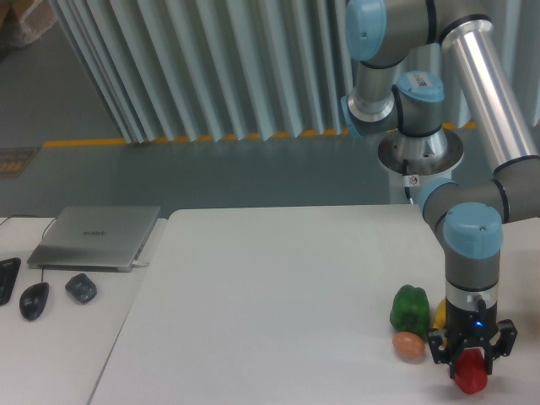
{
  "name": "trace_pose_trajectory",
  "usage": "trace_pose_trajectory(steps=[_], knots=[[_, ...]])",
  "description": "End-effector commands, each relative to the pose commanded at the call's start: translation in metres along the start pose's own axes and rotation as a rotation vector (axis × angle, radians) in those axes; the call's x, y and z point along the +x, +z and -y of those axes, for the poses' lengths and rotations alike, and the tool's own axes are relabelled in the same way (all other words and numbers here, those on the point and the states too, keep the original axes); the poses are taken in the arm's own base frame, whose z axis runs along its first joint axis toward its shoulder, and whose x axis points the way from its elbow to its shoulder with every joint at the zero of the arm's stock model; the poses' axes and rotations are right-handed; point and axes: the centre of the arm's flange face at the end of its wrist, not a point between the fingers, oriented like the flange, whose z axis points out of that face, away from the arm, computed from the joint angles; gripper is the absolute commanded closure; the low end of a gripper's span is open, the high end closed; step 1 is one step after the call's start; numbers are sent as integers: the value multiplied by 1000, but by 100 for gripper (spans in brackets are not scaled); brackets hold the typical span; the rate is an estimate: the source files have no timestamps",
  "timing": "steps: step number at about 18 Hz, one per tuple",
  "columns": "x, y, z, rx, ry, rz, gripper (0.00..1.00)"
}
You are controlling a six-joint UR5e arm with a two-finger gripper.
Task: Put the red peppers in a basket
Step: 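Close the gripper on the red bell pepper, then lift the red bell pepper and carry it away from the table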
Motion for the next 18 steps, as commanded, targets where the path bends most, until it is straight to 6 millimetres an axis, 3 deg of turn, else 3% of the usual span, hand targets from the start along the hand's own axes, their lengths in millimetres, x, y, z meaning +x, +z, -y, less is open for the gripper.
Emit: trace_pose_trajectory(steps=[3, 9, 12, 14, 18], knots=[[0, -17, 6, 31, -1, -1, 45], [-2, -73, 9, 111, 40, 0, 44], [3, -85, 5, 124, 120, -31, 44], [2, -86, 0, 115, 171, -24, 44], [6, -107, -31, 73, 400, -19, 44]])
